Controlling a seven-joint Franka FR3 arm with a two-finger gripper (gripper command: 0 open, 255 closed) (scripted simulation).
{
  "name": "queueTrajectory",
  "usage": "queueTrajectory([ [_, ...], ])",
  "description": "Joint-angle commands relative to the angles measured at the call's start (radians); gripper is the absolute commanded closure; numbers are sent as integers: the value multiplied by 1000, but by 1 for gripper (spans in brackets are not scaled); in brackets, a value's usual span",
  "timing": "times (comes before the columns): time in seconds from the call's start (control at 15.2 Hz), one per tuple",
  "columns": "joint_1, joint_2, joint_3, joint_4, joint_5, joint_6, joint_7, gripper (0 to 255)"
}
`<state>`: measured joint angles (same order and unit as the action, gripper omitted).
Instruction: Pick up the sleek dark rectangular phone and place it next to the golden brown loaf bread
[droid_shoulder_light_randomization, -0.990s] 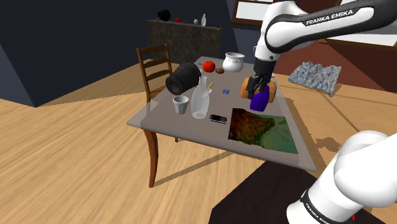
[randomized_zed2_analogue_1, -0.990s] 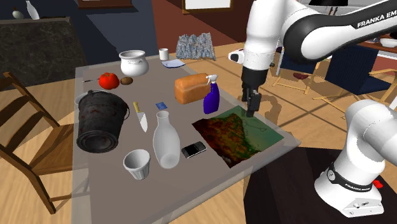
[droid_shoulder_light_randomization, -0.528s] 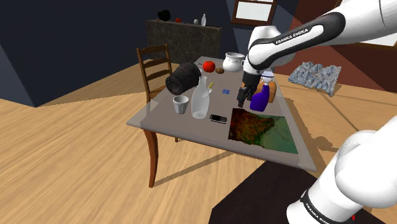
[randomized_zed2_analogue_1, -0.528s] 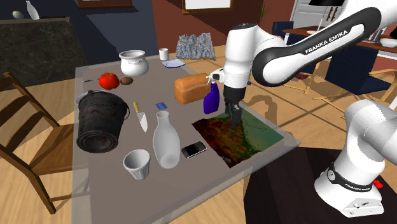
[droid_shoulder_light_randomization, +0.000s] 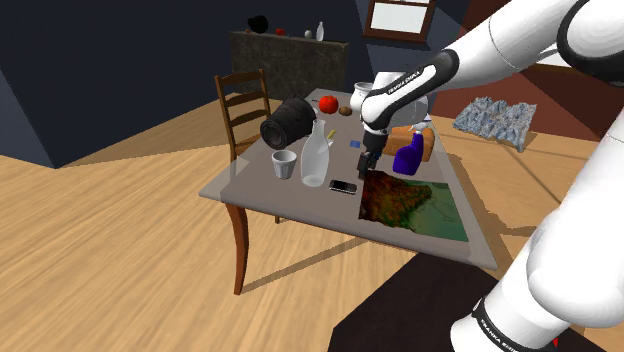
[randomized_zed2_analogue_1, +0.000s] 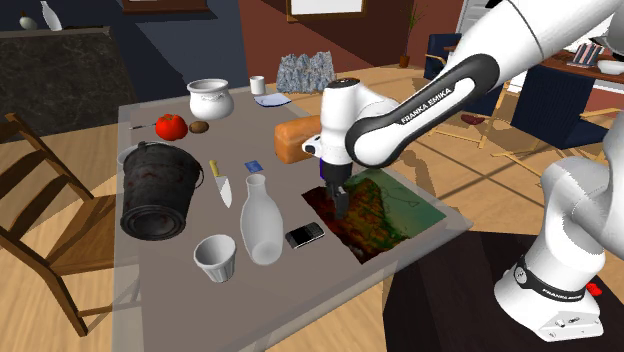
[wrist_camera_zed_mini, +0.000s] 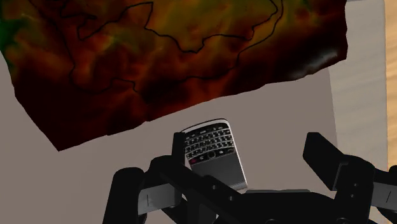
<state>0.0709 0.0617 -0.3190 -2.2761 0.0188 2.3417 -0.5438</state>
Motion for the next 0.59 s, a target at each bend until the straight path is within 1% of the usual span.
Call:
queueTrajectory([
  [0.0, -6, 87, 5, 51, 49, 30, -66, 0],
  [0.26, -35, 246, 38, 156, 132, 72, -176, 0],
  [0.53, -43, 287, 50, 151, 151, 115, -189, 0],
])
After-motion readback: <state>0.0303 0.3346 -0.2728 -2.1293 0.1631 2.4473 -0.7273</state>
